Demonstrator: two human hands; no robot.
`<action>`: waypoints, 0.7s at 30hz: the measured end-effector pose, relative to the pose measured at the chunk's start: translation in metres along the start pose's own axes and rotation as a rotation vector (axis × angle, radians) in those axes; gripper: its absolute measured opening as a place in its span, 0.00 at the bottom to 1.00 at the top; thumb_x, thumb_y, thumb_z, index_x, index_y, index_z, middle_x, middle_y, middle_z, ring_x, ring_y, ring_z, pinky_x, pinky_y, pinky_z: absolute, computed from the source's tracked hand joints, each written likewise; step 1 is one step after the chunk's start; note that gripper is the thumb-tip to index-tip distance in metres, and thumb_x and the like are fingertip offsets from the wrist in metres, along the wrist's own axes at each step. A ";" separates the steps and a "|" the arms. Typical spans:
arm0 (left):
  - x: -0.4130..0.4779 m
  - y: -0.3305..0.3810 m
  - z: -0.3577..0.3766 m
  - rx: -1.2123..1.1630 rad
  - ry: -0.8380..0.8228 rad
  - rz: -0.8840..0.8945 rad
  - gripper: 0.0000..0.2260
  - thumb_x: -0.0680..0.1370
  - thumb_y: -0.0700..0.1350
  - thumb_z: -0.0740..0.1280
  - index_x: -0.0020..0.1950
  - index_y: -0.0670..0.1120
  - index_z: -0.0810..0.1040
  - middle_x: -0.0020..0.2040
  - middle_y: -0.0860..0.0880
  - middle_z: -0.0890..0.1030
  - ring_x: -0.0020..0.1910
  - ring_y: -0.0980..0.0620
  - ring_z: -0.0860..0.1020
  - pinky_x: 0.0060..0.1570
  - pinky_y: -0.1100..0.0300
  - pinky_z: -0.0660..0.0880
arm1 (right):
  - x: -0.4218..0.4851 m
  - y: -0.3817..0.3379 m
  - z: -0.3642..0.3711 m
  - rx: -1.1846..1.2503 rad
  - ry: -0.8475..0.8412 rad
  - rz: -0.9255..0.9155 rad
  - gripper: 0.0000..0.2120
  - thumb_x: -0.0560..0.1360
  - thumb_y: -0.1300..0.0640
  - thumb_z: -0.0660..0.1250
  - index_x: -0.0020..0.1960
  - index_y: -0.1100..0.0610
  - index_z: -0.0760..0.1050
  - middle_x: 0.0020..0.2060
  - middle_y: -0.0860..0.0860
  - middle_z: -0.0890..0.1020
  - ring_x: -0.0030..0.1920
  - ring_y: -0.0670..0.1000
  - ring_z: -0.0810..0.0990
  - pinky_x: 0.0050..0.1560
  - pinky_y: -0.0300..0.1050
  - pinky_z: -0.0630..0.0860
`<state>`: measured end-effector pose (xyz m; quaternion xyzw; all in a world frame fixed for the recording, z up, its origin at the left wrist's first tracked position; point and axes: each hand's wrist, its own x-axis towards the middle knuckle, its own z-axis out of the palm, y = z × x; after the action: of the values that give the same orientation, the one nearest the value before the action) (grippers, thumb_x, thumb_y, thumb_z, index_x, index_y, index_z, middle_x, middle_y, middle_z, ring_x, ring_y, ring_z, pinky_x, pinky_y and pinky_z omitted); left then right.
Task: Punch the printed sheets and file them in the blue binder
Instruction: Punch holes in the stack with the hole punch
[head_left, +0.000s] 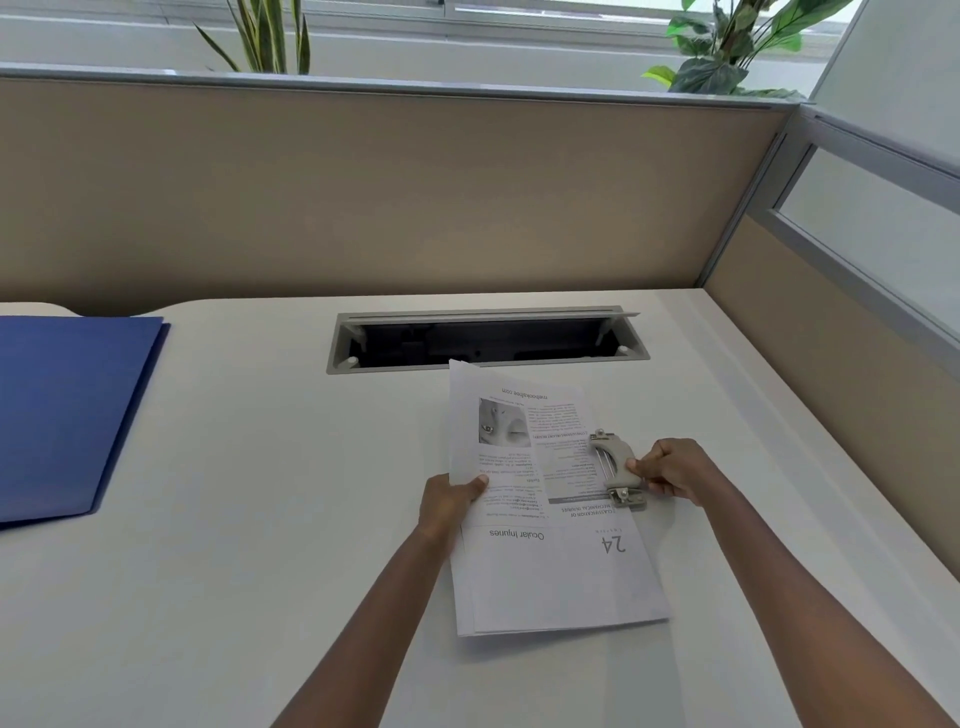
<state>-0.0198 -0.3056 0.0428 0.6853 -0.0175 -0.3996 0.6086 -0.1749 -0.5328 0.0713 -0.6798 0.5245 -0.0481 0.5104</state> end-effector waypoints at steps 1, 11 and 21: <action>0.000 0.000 0.000 -0.005 -0.007 -0.003 0.11 0.74 0.38 0.67 0.55 0.34 0.78 0.53 0.38 0.81 0.53 0.38 0.80 0.59 0.43 0.75 | 0.000 0.000 0.001 -0.004 0.008 -0.006 0.20 0.67 0.66 0.73 0.26 0.58 0.65 0.24 0.55 0.72 0.21 0.49 0.69 0.28 0.38 0.65; 0.008 -0.004 -0.004 0.002 -0.030 -0.030 0.10 0.73 0.38 0.68 0.53 0.35 0.79 0.51 0.37 0.82 0.52 0.39 0.81 0.59 0.43 0.75 | 0.001 -0.001 0.002 -0.065 -0.039 0.044 0.21 0.70 0.66 0.71 0.24 0.58 0.64 0.23 0.54 0.70 0.16 0.45 0.68 0.20 0.34 0.66; -0.002 0.005 -0.005 -0.009 -0.058 -0.021 0.13 0.74 0.35 0.66 0.57 0.31 0.76 0.52 0.37 0.80 0.50 0.41 0.79 0.58 0.46 0.75 | -0.013 -0.016 0.008 -0.274 0.107 0.004 0.20 0.67 0.60 0.75 0.25 0.58 0.66 0.23 0.52 0.72 0.27 0.50 0.67 0.29 0.40 0.63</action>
<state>-0.0159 -0.3020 0.0475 0.6709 -0.0263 -0.4257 0.6066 -0.1654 -0.5187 0.0857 -0.7385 0.5539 -0.0111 0.3843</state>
